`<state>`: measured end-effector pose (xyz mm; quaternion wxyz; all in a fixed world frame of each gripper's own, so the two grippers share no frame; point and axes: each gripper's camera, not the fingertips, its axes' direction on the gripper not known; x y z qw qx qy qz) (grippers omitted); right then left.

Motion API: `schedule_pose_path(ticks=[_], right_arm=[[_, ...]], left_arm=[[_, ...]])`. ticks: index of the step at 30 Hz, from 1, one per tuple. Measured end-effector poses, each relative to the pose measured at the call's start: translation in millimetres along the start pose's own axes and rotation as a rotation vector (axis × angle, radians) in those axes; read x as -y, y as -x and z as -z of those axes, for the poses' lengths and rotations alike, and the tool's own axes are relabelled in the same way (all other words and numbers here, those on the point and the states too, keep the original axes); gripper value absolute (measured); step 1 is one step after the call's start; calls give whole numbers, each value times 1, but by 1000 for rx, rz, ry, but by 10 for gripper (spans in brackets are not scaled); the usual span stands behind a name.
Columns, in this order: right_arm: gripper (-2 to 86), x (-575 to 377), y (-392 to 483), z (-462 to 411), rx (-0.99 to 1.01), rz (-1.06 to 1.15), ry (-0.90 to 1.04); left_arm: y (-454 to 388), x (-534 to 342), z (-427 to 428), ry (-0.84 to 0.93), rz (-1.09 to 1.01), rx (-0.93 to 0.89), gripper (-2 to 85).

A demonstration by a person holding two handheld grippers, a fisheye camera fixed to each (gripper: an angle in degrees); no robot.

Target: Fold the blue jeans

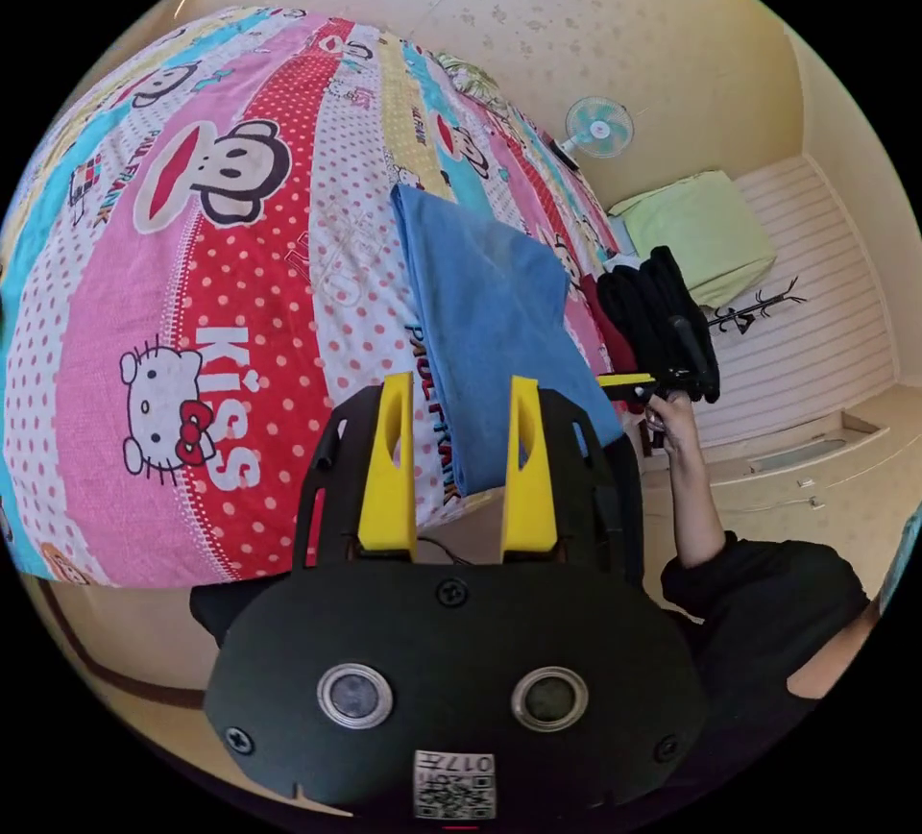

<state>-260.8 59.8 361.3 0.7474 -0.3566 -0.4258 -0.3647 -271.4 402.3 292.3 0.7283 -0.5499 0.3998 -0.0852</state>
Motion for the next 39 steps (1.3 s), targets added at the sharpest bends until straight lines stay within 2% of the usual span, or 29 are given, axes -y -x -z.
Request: schedule_pose_path(ticks=[2, 4, 6, 8, 9, 11, 13, 15, 18, 22, 24, 28, 31, 34, 36, 39], right_arm=[[78, -3, -18, 10, 43, -36, -53], [99, -7, -42, 20, 255, -26, -92], [189, -19, -75, 29, 638, 13, -168], [199, -23, -89, 31, 762, 47, -200], [201, -22, -95, 28, 759, 44, -209], [216, -16, -102, 19, 762, 33, -189], [225, -13, -107, 9, 877, 41, -215], [228, -10, -106, -8, 1033, 56, -217], [206, -13, -103, -23, 1019, 53, -256], [171, 1, -110, -31, 1041, 33, -261], [127, 19, -115, -42, 1090, 11, -207], [87, 14, -114, -33, 1052, 16, -201], [78, -13, -100, 2, 1006, 133, -185], [78, -44, -70, 58, 1058, 340, -193], [78, -55, -30, 104, 980, 524, -187], [76, -34, 17, 128, 867, 613, -153]], left_arm=[[17, -4, -9, 25, 38, -102, 136], [28, -12, 1, -27, 47, -184, 126], [37, -19, 15, -72, 54, -234, 127], [49, -20, 26, -98, 64, -263, 131], [52, -19, 26, -88, 69, -268, 134], [62, -13, 9, 15, 99, -321, 160], [62, -14, -5, 69, 92, -360, 162], [59, -22, 0, 34, 95, -309, 148], [54, -40, 8, 24, 104, -281, 129], [61, -60, 5, 3, 175, -352, 112], [65, -63, 7, -9, 197, -397, 104], [70, -73, 22, 61, 226, -529, 89], [57, -90, 53, 114, 149, -737, 85], [29, -109, 112, 61, 8, -988, 87], [11, -116, 155, 14, -90, -1023, 89], [14, -123, 218, -110, -105, -945, 91]])
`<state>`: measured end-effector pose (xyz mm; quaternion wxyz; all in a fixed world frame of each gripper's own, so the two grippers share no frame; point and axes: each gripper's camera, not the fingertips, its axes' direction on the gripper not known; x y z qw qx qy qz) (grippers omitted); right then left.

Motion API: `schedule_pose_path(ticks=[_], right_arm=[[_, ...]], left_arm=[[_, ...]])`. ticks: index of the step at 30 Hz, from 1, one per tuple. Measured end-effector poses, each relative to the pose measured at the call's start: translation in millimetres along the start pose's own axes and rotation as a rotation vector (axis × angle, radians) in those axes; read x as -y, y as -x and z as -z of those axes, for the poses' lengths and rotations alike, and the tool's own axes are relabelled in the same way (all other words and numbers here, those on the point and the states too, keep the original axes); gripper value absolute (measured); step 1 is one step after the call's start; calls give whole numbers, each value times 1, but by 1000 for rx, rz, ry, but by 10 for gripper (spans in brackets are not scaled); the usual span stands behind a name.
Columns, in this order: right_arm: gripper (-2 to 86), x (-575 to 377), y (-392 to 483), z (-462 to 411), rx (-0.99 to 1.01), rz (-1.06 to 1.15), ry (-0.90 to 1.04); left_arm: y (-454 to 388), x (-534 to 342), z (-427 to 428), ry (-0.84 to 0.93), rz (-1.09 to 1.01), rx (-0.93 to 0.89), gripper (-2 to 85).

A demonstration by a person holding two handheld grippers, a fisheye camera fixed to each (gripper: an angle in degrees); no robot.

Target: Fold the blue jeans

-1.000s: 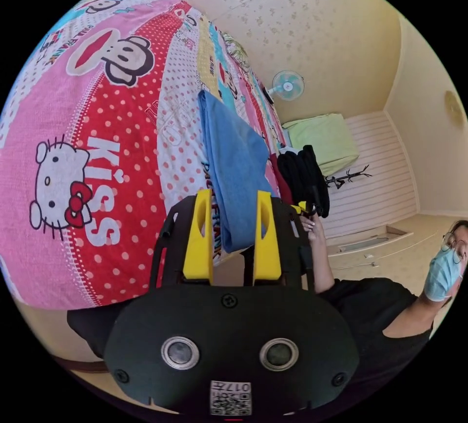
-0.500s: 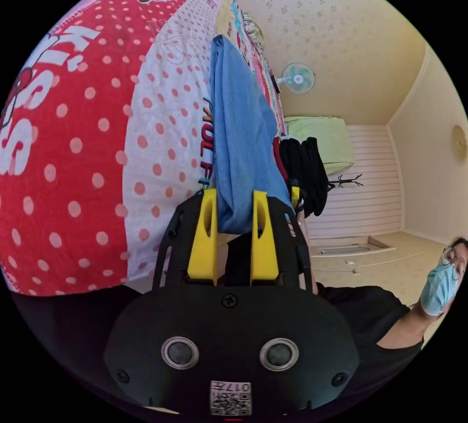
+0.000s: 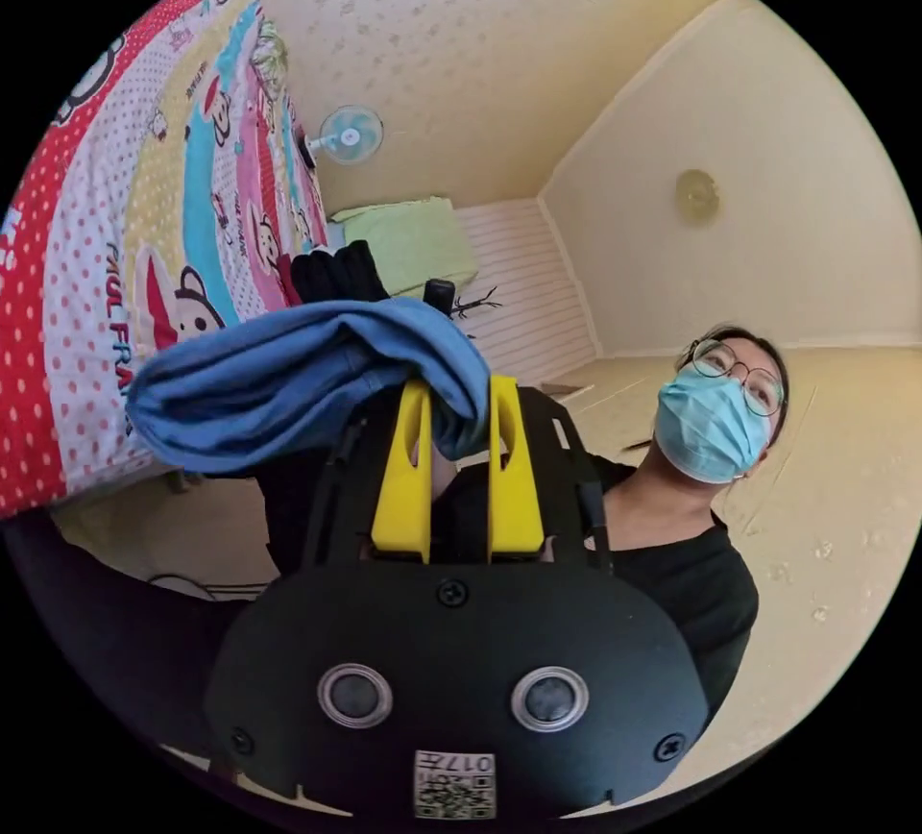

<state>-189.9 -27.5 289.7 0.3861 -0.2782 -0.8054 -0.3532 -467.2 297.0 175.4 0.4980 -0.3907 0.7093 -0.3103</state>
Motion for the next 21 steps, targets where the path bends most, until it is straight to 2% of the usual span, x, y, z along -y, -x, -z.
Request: schedule_pose_path(ticks=[3, 6, 9, 11, 13, 15, 17, 18, 19, 20, 21], right_arm=[[75, 68, -20, -43, 53, -14, 91], [76, 159, -23, -108, 162, 90, 200], [77, 260, 2, -184, 128, 232, 368], [78, 309, 20, -227, 38, 338, 419], [78, 352, 27, -267, -20, 392, 424], [78, 403, 3, -313, 18, 299, 374], [82, 428, -29, -343, 11, 228, 330], [86, 434, -56, -363, -46, 177, 316], [88, 433, -71, -372, -86, 147, 322], [90, 424, -102, -390, -176, 85, 353], [90, 405, -132, -404, -245, 24, 396]], left_arm=[[-24, -2, 66, -148, -27, 115, 94], [-60, -10, 151, -318, -78, 155, 95], [-134, -9, 220, -437, -159, 421, 97], [-189, -6, 257, -560, -211, 694, 99], [-210, -1, 280, -624, -228, 834, 100], [-207, 7, 308, -678, -205, 914, 100], [-168, 16, 349, -718, -98, 983, 100], [-153, 17, 359, -718, -52, 1017, 101], [-114, 13, 377, -724, 87, 1083, 104], [-69, -1, 387, -724, 229, 1088, 103], [-47, -9, 388, -717, 269, 1064, 102]])
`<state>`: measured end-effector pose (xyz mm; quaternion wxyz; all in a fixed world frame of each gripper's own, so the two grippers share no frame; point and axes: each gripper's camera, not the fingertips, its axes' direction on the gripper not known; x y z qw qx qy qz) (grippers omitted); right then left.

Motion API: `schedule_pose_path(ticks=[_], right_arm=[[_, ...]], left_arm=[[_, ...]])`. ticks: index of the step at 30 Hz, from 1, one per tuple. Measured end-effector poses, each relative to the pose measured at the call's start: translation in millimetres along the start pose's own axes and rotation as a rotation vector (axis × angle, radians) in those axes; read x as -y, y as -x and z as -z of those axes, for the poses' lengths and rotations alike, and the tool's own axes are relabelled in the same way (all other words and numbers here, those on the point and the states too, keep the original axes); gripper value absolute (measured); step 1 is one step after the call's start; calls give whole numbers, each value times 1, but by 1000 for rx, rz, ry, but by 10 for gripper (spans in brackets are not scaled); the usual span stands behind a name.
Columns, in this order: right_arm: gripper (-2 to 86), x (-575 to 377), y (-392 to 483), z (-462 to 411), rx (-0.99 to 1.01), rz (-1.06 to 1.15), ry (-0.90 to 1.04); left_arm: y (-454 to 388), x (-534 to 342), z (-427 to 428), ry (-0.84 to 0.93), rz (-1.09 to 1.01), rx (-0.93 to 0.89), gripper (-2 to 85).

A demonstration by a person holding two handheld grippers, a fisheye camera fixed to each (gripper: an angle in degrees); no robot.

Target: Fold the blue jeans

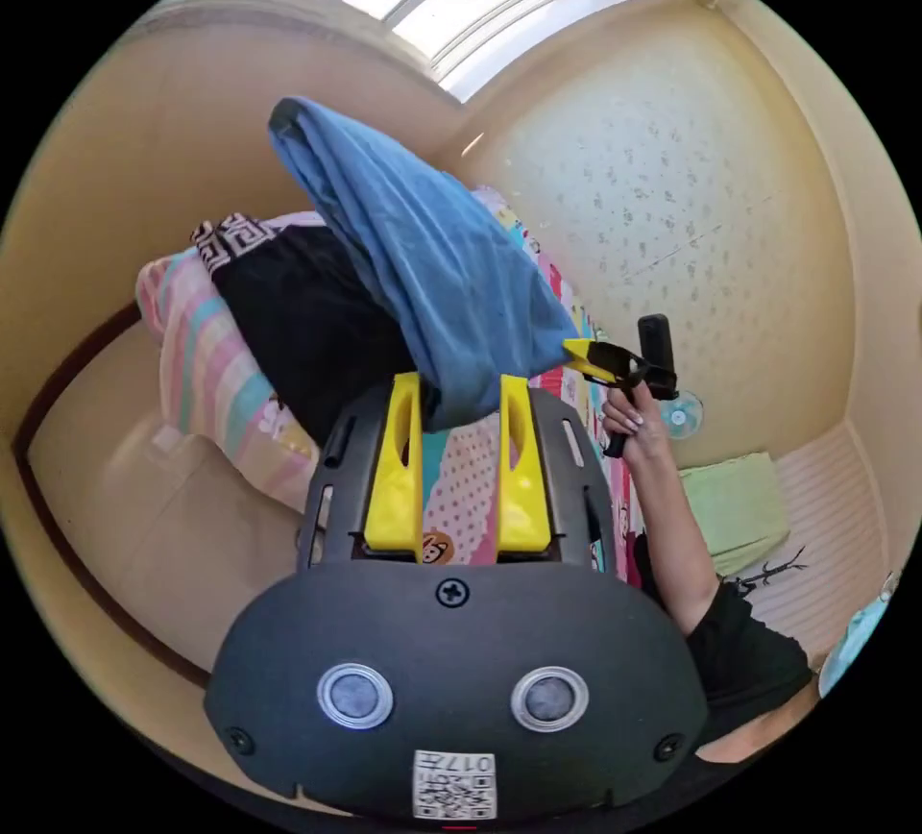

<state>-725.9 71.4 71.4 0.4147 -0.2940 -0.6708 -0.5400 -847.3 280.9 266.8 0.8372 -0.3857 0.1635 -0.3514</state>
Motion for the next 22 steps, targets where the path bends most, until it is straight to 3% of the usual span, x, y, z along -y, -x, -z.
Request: schedule_pose_path(ticks=[3, 6, 10, 13, 15, 17, 22], right_arm=[[69, -64, -51, -56, 44, -91, 134], [30, -150, -74, -63, 113, -135, 134], [13, -246, -74, -23, 286, -216, 2], [9, -320, -50, 16, 120, -315, -60], [8, -373, -31, 33, -178, -491, -24], [8, -408, -15, 40, -338, -587, -27], [11, -482, 23, 45, -520, -731, -102]], left_arm=[[57, -73, -69, 89, 62, -230, 26], [63, -139, -115, 190, 102, -154, -5], [-3, -180, -151, 272, -14, -168, -9], [-97, -195, -189, 371, -245, -100, -10], [-162, -218, -240, 549, -431, -65, -10], [-240, -267, -313, 814, -662, -13, -10], [-341, -354, -405, 932, -925, 175, -10]])
